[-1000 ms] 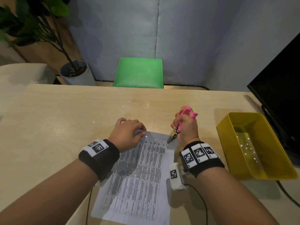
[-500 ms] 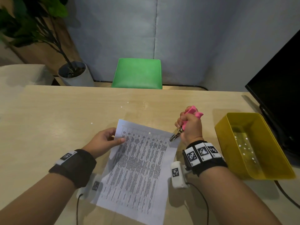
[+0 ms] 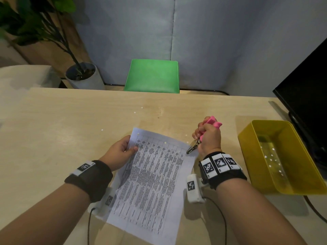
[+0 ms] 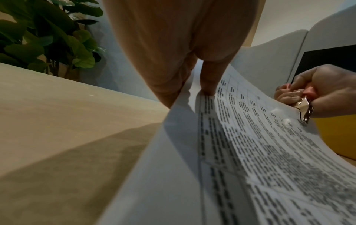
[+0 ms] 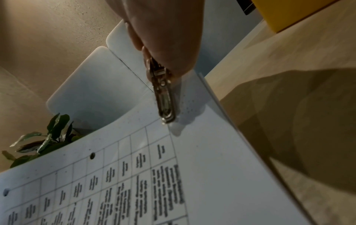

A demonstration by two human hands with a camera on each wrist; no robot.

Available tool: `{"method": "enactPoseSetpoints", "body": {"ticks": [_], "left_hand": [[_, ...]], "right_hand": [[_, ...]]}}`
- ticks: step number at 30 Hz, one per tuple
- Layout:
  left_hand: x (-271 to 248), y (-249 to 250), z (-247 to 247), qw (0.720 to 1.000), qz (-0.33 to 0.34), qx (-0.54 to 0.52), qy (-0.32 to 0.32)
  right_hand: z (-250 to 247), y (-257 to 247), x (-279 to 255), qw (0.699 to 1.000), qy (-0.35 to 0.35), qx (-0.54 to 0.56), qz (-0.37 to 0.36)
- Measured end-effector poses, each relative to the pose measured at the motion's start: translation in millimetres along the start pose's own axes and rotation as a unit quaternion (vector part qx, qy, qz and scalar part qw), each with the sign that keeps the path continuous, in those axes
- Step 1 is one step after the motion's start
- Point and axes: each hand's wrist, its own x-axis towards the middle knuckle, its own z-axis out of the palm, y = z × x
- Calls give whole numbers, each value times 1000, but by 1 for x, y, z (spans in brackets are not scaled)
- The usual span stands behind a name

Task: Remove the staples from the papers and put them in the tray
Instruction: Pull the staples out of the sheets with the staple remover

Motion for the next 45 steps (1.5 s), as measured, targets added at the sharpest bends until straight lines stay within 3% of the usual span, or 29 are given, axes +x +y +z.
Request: {"method": "enactPoseSetpoints", "body": {"ticks": [10,20,33,40,45], "left_hand": [[-2,4,3,1000,8,14,22],[4,9,1,995,18,85,57],[2,19,3,983,49,119,134],[-9,28,5,983,69,111,125],[-10,42,16,988,80,111,74]], "right_hand": [[1,-5,-3,1000,-23,5,12],[9,-15,-2,1000,23,17,-2],[22,-29,-3,999,-13,15,35],[20,-28,-5,998,-18,-52,-6],[24,-23,-6,998,-55,5,38]]}}
